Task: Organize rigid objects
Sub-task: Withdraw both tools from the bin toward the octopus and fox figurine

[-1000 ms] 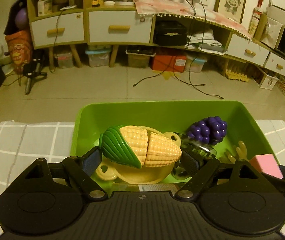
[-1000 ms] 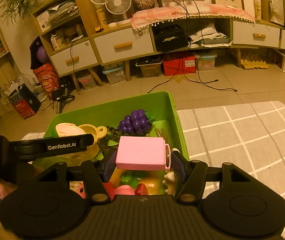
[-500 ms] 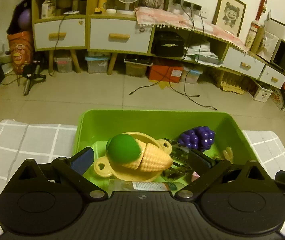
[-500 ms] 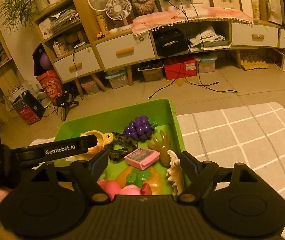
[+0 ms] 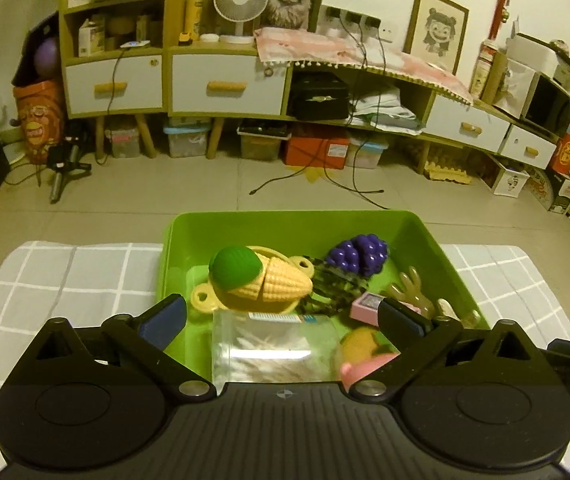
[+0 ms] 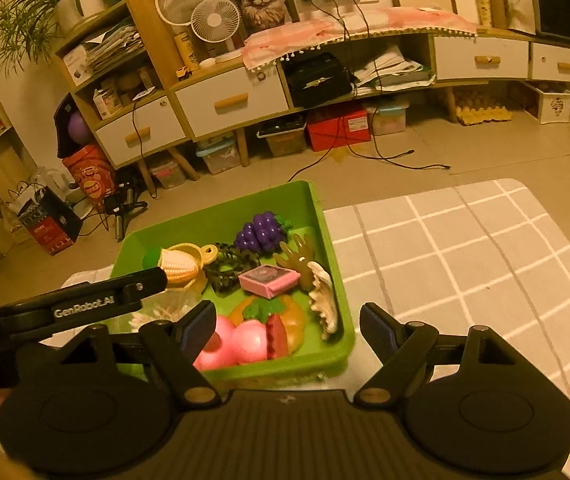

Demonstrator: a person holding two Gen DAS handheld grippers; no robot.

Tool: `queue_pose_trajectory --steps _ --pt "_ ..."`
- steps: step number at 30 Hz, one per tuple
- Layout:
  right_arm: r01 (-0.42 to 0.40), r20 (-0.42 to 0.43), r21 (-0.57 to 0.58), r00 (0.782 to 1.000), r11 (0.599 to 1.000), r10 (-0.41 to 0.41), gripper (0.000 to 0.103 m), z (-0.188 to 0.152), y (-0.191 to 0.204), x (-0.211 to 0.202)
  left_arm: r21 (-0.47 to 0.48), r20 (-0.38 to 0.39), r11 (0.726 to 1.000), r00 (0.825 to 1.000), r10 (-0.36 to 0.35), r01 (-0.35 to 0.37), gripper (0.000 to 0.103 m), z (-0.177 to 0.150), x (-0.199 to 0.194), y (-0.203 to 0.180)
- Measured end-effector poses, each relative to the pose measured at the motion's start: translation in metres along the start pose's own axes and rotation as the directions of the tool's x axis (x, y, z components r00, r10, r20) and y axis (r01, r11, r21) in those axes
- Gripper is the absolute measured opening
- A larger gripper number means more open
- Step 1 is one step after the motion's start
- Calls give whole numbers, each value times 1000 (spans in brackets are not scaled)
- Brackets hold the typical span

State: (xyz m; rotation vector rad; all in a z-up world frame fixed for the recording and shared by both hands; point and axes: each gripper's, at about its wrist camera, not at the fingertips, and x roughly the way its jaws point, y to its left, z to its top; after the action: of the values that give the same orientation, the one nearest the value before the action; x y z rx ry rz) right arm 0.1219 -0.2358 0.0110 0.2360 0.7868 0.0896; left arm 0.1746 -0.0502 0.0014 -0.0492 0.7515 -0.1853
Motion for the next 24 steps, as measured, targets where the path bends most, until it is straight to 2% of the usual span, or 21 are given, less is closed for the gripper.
queue_pose_trajectory --steps 13,24 --pt "36 -26 -18 999 999 -36 78 -34 -9 -35 43 31 999 999 -13 12 101 -42 -41 -6" --pt "80 -69 -39 994 996 -83 80 -59 -22 -38 58 -9 997 999 -40 41 101 -79 -58 -14"
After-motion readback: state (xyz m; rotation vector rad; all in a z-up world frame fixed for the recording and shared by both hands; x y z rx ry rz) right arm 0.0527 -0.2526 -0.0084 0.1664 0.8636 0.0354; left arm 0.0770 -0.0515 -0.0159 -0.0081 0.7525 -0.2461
